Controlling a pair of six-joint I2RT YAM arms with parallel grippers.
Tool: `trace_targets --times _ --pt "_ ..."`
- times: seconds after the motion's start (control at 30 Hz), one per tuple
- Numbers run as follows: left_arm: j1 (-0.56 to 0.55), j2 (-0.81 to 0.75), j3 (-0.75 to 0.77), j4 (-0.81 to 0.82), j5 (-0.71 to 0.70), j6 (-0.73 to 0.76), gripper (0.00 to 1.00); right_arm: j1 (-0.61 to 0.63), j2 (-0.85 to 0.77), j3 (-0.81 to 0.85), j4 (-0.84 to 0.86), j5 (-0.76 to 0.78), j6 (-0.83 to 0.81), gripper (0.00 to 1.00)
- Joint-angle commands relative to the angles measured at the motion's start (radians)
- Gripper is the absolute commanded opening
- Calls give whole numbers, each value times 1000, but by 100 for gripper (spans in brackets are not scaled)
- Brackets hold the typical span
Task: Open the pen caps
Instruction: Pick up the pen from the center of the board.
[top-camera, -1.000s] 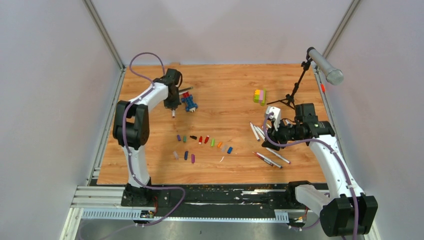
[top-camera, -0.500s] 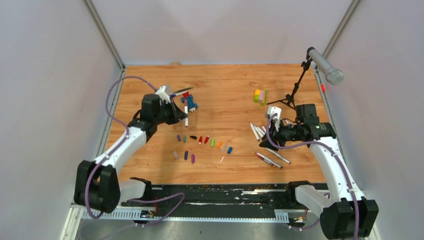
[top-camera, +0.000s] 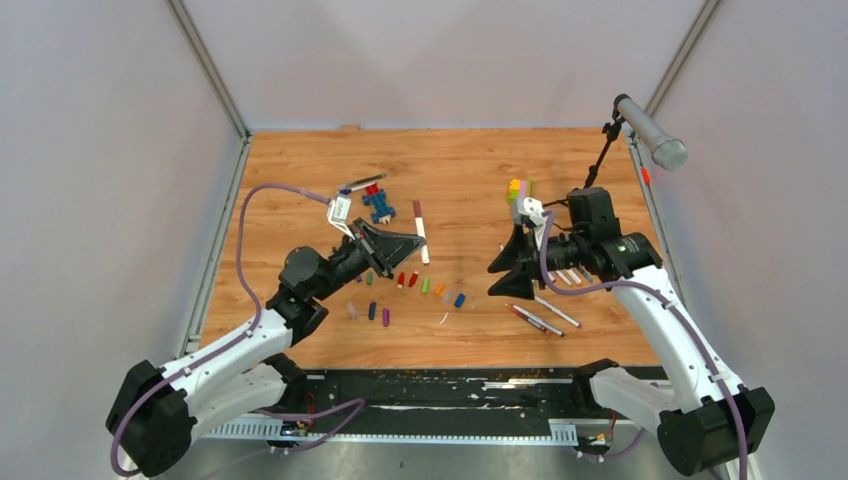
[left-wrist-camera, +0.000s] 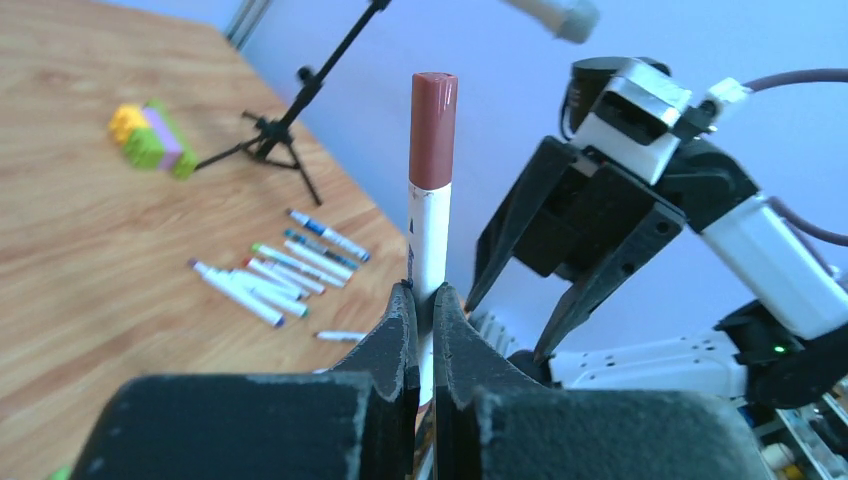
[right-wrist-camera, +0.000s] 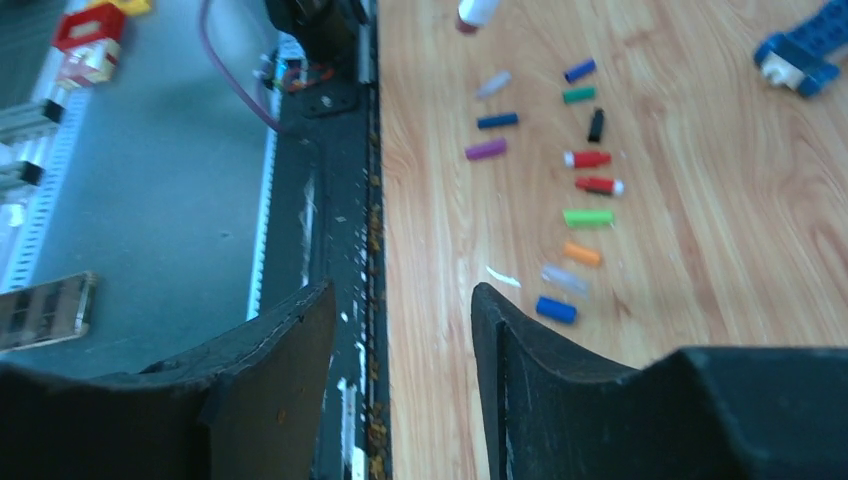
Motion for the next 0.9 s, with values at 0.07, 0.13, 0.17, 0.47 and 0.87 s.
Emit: trace_targets --times 0.07,0.13,0.17,0.47,0.87 --pt "-131 37 17 253 -174 -7 0 74 58 69 327 -93 469 56" --pt "-176 55 24 263 -215 12 0 77 81 83 386 -106 561 57" --pt "-197 62 27 269 -235 20 0 81 90 84 420 -114 607 57" --pt "-322 153 65 322 -352 66 0 110 129 -9 706 -136 914 58" --pt "-365 234 78 374 -392 63 0 139 131 -80 803 -94 996 45"
